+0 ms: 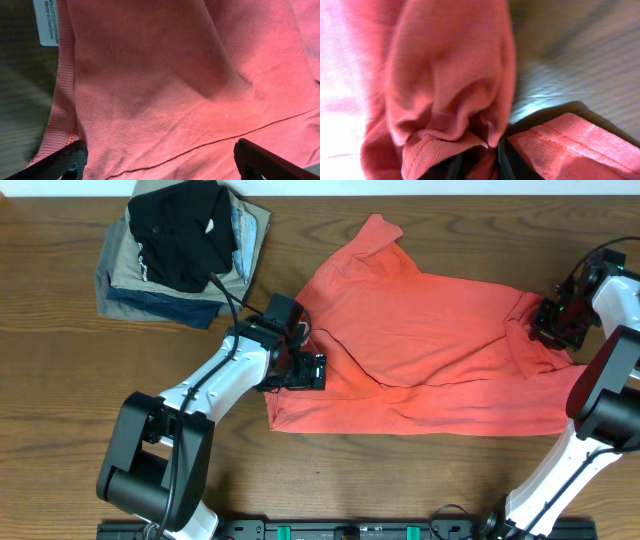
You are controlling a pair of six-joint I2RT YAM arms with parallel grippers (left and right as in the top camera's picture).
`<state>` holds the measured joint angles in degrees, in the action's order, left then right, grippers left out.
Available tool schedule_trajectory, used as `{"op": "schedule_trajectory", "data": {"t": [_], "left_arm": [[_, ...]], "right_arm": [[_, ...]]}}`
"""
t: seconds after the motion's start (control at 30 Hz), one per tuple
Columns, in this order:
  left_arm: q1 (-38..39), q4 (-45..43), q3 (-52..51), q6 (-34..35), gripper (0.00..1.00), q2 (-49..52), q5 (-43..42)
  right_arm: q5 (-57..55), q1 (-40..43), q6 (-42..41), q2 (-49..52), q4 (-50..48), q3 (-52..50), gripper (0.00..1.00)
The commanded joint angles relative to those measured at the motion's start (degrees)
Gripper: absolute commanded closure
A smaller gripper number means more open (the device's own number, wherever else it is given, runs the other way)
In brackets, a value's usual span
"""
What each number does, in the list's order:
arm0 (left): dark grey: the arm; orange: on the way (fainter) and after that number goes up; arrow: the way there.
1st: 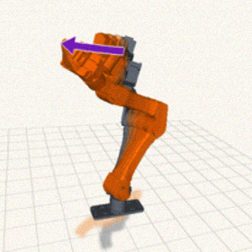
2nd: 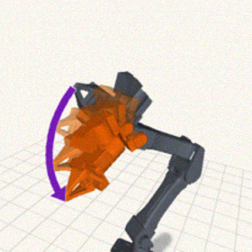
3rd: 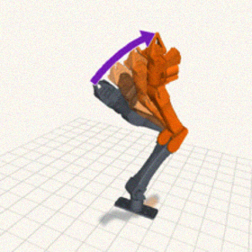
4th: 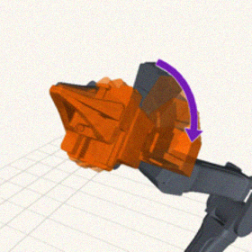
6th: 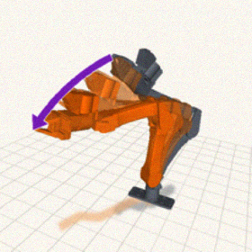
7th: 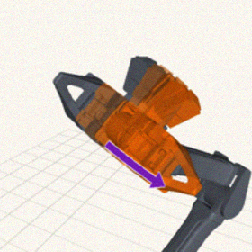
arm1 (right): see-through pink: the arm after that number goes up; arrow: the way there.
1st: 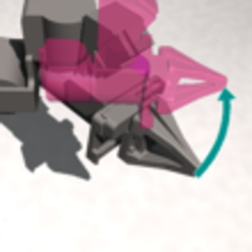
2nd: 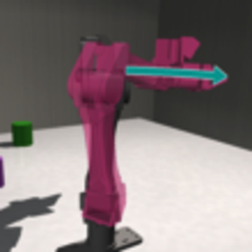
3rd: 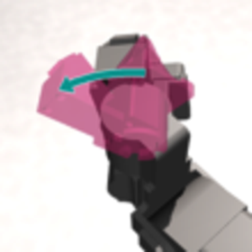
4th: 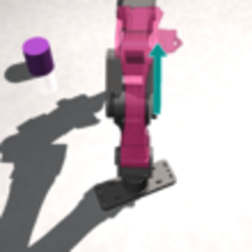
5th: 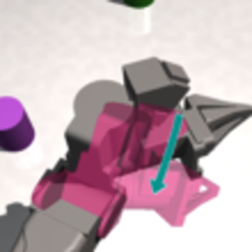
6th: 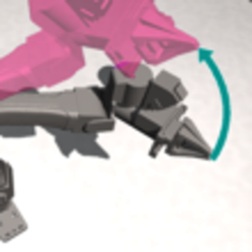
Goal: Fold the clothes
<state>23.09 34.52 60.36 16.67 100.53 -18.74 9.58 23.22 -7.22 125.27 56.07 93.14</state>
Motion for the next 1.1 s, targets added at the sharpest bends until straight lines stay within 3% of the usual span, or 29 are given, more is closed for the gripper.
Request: {"op": "schedule_trajectory", "data": {"t": [0.0,0.13,0.23,0.47,0.83,1.07], "left_arm": [[0.0,0.1,-0.6,-0.1,0.06,0.6,-0.1],[0.0,0.1,-0.6,-0.1,0.06,0.6,-0.1],[0.0,0.2,-0.6,-0.1,0.06,0.6,-0.1],[0.0,0.2,-0.6,-0.1,0.06,0.6,-0.1],[0.0,0.2,-0.6,-0.1,0.06,0.6,-0.1],[0.0,0.3,-0.6,-0.1,0.06,0.6,-0.1]], "right_arm": [[6.2,0.0,2.9,0.3,0.4,-0.1,0.76],[6.5,-0.4,3.3,0.4,0.6,-0.3,0.78],[5.1,-1.0,2.7,0.4,0.5,-0.7,0.99],[-0.9,-1.0,0.0,-0.2,0.9,-0.5,0.99],[-19.3,-0.8,-8.6,-8.6,1.8,-0.2,0.99],[-22.1,0.5,-11.0,-11.2,0.2,-0.1,0.99]]}}
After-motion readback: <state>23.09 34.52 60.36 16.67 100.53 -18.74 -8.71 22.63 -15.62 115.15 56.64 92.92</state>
